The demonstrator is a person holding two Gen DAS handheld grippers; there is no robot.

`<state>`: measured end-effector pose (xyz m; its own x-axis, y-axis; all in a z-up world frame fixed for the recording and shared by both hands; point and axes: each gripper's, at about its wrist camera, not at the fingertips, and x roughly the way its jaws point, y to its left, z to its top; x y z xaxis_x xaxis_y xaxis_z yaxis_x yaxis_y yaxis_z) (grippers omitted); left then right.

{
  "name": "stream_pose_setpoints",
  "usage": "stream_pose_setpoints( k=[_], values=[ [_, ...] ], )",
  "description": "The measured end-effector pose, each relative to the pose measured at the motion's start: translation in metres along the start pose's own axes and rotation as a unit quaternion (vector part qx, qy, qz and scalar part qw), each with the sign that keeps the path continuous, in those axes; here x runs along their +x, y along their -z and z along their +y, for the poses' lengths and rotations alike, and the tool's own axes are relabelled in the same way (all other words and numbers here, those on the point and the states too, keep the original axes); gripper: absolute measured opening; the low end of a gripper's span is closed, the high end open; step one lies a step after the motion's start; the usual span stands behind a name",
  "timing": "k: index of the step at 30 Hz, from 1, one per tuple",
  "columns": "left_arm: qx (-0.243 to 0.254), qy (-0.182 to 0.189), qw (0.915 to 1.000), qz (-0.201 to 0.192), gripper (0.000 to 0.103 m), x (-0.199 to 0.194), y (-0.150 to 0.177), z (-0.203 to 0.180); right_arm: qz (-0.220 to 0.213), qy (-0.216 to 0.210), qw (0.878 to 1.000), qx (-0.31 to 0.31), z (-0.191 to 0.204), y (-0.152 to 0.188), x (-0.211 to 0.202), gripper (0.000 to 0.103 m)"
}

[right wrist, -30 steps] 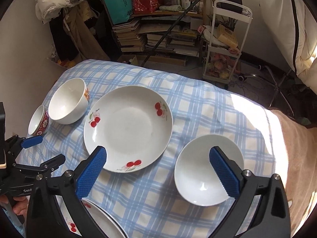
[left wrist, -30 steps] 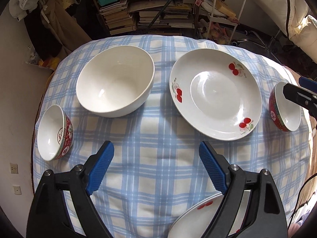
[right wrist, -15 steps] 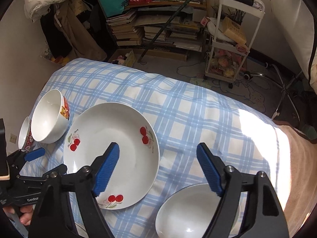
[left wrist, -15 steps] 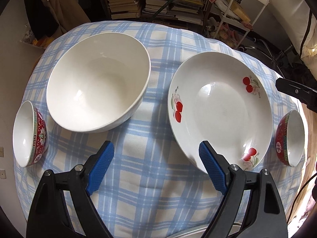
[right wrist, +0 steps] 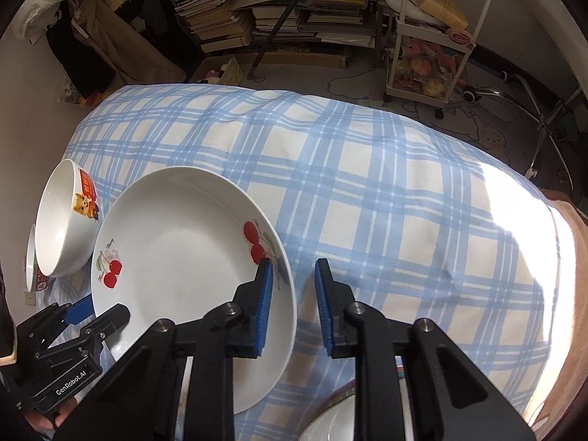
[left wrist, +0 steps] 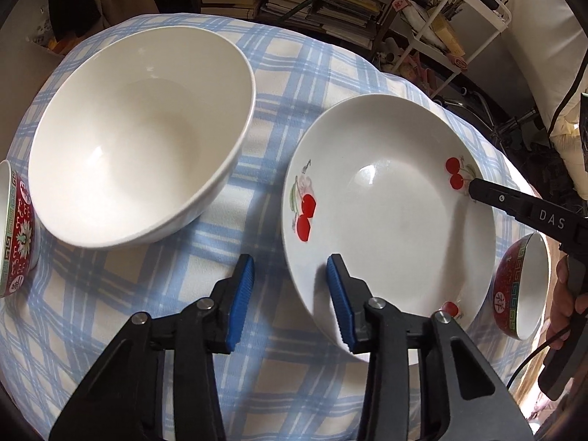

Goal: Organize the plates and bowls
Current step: 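Move both tools to the next cherry plate and close them on its rim, then lift the cherry plate with both tools and carry it toward the plate stack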

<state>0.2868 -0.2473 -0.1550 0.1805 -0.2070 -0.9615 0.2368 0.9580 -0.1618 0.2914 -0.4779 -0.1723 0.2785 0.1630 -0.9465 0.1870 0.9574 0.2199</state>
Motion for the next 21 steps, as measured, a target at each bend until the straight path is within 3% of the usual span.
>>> stream_pose_setpoints(
  k=[2, 5, 11, 16, 21],
  values=[
    [0.003, 0.002, 1.0, -0.006, 0.015, -0.003, -0.003, -0.003, -0.006, -0.01, 1.0, -0.001, 0.0, 0.001, 0.001, 0.014],
    [0.0, -0.011, 0.9999, -0.009, 0.015, -0.003, -0.006, -0.006, -0.005, -0.002, 1.0, -0.007, 0.005, 0.0, 0.002, 0.012],
    [-0.012, 0.003, 0.9998, -0.015, 0.014, -0.002, -0.009, 0.001, 0.018, 0.002, 1.0, -0.02, 0.007, 0.004, 0.005, 0.013],
    [0.001, -0.004, 0.9998, -0.02, 0.014, -0.006, -0.006, -0.002, 0.02, 0.012, 0.999, -0.023, 0.011, 0.011, 0.001, 0.013],
    [-0.018, 0.002, 0.9997, -0.018, 0.013, -0.009, -0.003, 0.002, 0.017, 0.009, 1.0, -0.022, 0.013, 0.019, -0.005, 0.012]
  ],
)
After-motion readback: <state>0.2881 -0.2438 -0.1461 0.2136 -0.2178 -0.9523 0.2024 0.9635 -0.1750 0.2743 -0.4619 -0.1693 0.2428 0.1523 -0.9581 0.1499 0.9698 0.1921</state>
